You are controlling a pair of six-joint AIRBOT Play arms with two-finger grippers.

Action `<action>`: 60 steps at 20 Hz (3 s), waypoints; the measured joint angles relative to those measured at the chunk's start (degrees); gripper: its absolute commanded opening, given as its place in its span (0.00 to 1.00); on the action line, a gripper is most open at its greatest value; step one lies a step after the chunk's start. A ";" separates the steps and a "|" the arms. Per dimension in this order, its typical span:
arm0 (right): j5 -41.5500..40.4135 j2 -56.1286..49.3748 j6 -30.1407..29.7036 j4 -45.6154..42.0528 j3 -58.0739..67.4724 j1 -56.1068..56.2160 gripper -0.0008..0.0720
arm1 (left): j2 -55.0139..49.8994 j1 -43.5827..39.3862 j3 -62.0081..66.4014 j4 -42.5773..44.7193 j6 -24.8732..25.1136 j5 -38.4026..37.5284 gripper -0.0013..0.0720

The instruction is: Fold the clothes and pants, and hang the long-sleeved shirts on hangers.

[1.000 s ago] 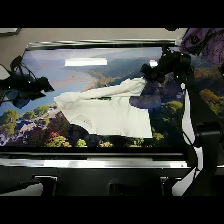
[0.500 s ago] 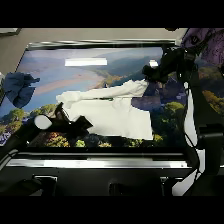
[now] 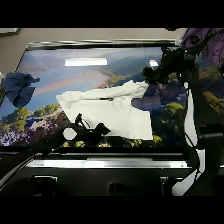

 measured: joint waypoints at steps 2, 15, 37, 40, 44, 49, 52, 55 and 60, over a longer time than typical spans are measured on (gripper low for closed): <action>-0.04 0.00 0.00 -0.17 0.00 -0.02 0.06 | -2.60 -0.48 2.40 -0.52 0.39 0.11 0.77; -0.48 0.00 0.04 -0.44 0.00 -0.02 0.06 | -11.69 -0.98 10.43 -1.77 -0.09 -4.59 0.74; -1.79 0.04 0.00 -1.09 0.00 -0.02 0.06 | -14.99 -2.93 12.17 -1.14 -3.52 0.48 0.04; -2.19 0.74 0.02 -2.01 -0.02 0.00 0.06 | -14.03 -0.76 14.25 -0.87 1.62 0.28 0.04; -1.07 4.66 3.34 -11.26 -0.02 0.00 0.06 | -9.22 7.98 21.77 5.03 10.99 -7.89 0.04; 1.97 16.00 5.86 -22.25 -0.02 0.00 0.06 | 0.48 20.55 41.55 19.43 15.43 -21.55 0.04; 1.70 25.20 5.88 -27.67 0.00 0.00 0.06 | 6.93 26.34 52.96 24.30 16.63 -27.02 0.04; -1.25 34.82 5.05 -29.49 0.00 0.00 0.06 | 14.49 30.82 59.47 27.98 17.11 -32.11 0.04; -5.77 48.50 4.50 -26.60 0.04 0.00 0.06 | 25.55 34.34 62.64 34.45 16.87 -39.36 0.04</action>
